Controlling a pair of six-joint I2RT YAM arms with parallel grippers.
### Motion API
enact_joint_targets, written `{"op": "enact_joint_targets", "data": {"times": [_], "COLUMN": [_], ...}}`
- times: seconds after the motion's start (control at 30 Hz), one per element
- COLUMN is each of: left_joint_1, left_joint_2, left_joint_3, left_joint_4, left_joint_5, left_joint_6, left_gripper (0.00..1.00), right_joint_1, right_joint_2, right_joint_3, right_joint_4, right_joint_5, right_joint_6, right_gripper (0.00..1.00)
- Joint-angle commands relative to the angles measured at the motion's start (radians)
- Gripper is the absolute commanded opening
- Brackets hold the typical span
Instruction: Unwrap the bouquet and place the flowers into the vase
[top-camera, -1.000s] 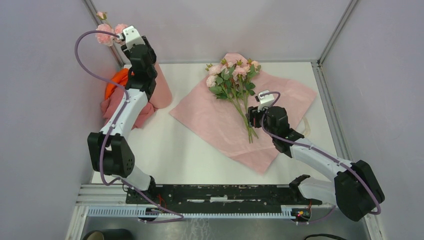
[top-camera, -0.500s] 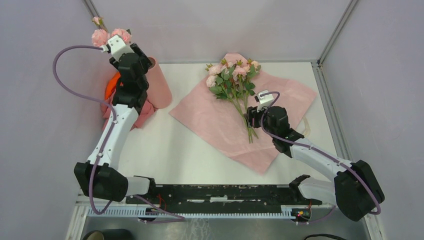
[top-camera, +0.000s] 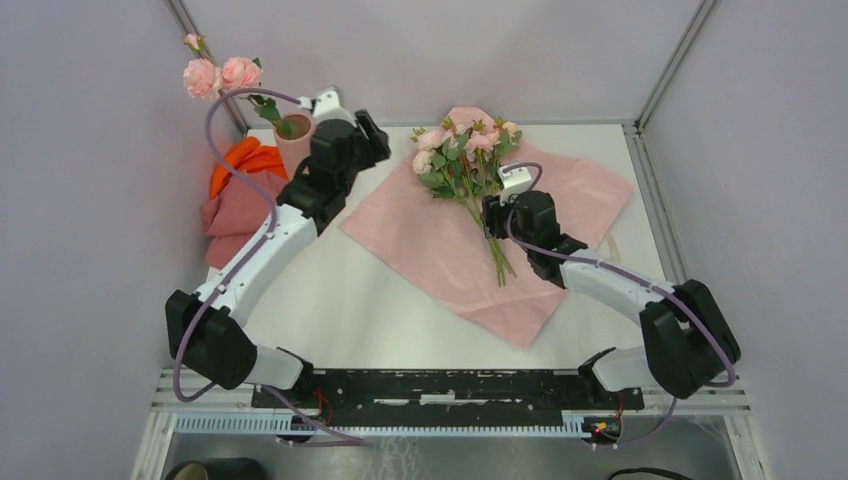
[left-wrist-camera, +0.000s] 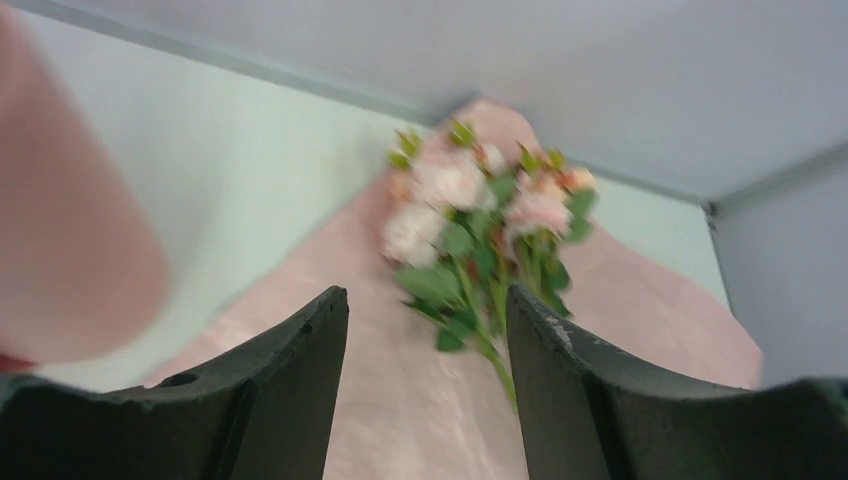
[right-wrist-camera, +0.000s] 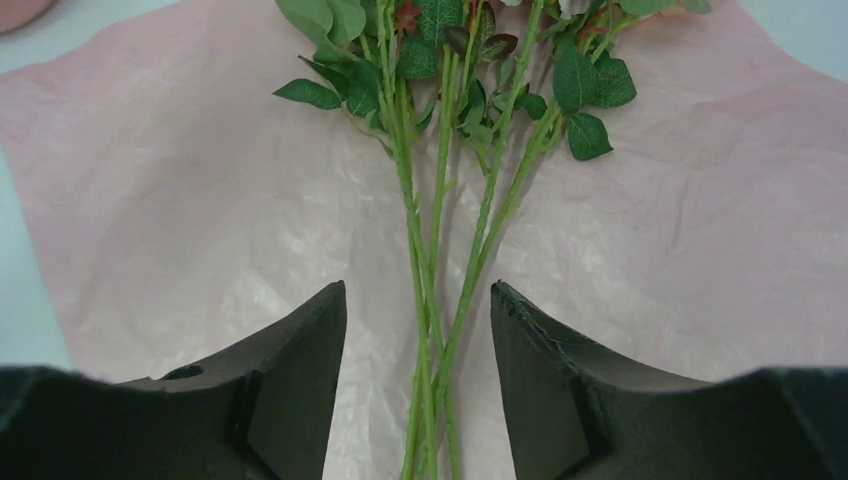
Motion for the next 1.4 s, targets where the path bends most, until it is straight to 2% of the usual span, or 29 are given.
{"op": "enact_joint_targets", "data": {"times": [0.0,0.13,0.27,0.43,0.63,0.97,1.23,1.37], "left_joint_1": [-0.131,-0.188,-0.194,-0.193,-0.193,-0.193,-0.194,-0.193], "left_joint_2": [0.056,0.074,0.067,0.120,0.159,0.239,0.268,0.272], "left_joint_3": [-0.043,-0.164,-0.296,-0.305,-0.264,-0.242,-0.230,-0.230], "left_joint_4": [0.067,0.194,0.316,0.300,0.283,0.319,0.326,0.327], "left_joint_5": [0.098,0.079,0.082,0.067,0.049,0.109,0.131,0.132], "left_joint_6": [-0.115,-0.213,-0.261,-0.264,-0.228,-0.231,-0.226,-0.224], "left_gripper": [0.66,0.69,0.73,0.86,0.98,0.98,0.98,0.98], "right_joint_1": [-0.008,-0.017,-0.022,-0.029,-0.031,-0.077,-0.093,-0.100], "right_joint_2": [0.164,0.357,0.480,0.584,0.637,0.585,0.618,0.644], "right_joint_3": [0.161,0.369,0.495,0.592,0.605,0.542,0.538,0.547], "right_joint_4": [-0.002,-0.113,-0.162,-0.209,-0.210,-0.174,-0.168,-0.170], "right_joint_5": [0.089,0.065,0.057,0.005,-0.006,0.030,0.026,0.012], "right_joint_6": [-0.052,-0.098,-0.108,-0.112,-0.112,-0.098,-0.097,-0.094], "right_gripper": [0.58,0.55,0.51,0.42,0.40,0.43,0.43,0.31]}}
